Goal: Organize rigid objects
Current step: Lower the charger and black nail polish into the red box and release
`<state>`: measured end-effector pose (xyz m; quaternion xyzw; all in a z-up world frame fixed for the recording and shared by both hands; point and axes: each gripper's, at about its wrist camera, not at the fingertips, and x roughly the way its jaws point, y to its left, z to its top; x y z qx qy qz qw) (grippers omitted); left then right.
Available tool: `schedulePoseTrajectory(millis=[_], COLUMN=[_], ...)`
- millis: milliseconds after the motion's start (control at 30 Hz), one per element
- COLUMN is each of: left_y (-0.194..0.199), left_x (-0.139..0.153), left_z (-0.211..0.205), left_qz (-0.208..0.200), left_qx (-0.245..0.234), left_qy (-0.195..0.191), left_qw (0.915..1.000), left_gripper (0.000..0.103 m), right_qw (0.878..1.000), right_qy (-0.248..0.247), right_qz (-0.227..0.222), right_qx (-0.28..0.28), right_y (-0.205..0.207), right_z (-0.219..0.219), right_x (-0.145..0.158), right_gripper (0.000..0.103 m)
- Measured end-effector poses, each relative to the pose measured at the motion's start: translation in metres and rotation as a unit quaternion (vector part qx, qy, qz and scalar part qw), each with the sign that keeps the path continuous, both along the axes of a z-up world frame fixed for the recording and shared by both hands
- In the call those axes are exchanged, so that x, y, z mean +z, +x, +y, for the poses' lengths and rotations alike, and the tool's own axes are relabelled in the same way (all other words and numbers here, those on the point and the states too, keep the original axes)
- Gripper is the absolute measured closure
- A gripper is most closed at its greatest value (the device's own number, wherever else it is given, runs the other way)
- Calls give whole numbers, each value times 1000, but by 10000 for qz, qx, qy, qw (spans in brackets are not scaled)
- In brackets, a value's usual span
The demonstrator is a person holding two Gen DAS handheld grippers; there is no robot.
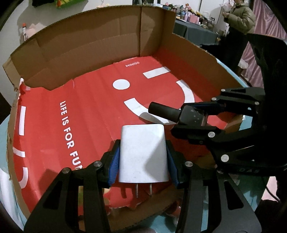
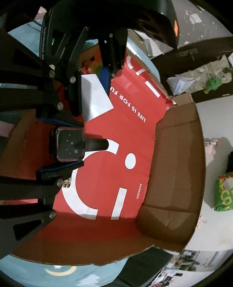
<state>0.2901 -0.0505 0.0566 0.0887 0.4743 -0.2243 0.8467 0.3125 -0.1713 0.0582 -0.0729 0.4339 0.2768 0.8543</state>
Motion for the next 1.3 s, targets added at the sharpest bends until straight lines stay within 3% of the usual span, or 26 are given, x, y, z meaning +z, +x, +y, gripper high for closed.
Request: schedulePoseTrajectory(millis=[433,667,1300], left_y=[16,13,18], left_x=[-9,-12,-12], left_z=[3,-3,-12], left_qz=[106,-12,20], left_qx=[-25,-96,-156], left_qy=[173,403,428], left_qw=[9998,9991,9990], left_gripper=[59,59,59], right_qw=[9978,9965,9936], right_qy=[-368,-518,-793], right_qz=[193,312,498], right_qx=[526,584,628], right_y=[15,21,33], right_z=[15,16,17], right_x=[-4,-11,-12], right_gripper=[65,65,65])
